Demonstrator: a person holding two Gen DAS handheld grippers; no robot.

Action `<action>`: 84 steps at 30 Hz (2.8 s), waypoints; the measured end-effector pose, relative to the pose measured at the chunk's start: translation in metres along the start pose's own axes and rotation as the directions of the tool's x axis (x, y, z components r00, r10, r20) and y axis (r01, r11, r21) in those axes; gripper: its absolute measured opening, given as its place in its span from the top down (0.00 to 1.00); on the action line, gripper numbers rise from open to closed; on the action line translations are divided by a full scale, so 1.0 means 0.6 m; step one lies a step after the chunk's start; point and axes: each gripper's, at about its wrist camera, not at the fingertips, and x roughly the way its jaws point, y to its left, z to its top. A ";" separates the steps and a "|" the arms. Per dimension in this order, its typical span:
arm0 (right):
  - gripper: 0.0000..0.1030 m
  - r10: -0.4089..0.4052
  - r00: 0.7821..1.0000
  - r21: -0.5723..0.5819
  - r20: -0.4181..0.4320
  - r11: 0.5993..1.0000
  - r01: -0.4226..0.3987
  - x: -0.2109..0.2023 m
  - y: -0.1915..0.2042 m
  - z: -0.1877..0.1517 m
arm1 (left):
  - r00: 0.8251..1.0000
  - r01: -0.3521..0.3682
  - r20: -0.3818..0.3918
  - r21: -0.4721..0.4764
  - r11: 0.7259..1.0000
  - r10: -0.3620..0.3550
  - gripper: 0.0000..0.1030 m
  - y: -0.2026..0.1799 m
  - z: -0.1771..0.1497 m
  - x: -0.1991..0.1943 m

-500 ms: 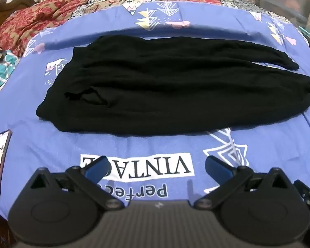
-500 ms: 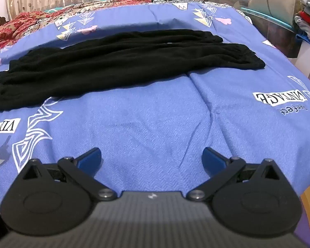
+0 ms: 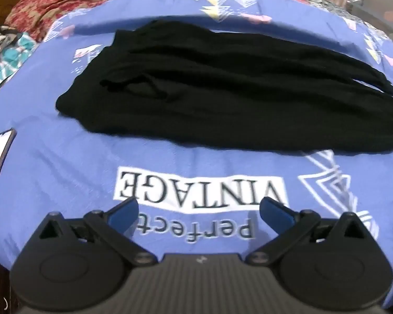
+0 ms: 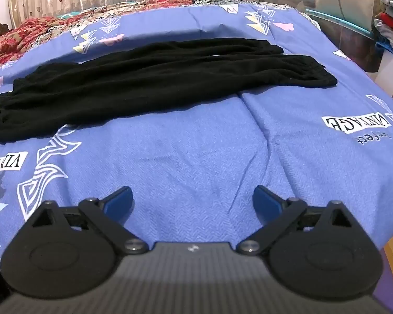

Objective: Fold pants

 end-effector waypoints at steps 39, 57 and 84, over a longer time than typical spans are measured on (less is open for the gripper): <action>0.57 0.059 0.995 0.841 0.079 0.532 -0.098 0.228 -0.387 0.202 | 0.991 0.084 -0.030 -0.609 0.788 -0.129 0.71 0.206 0.160 0.138; 0.74 -0.092 0.989 0.614 -0.117 0.776 0.145 0.162 -0.407 0.238 | 0.988 0.027 -0.111 -0.575 0.818 -0.110 0.74 0.235 0.119 0.062; 0.36 0.003 1.000 0.722 0.003 0.692 -0.005 0.384 -0.411 0.426 | 0.987 -0.038 0.137 -0.286 0.958 0.080 0.11 0.253 0.443 0.220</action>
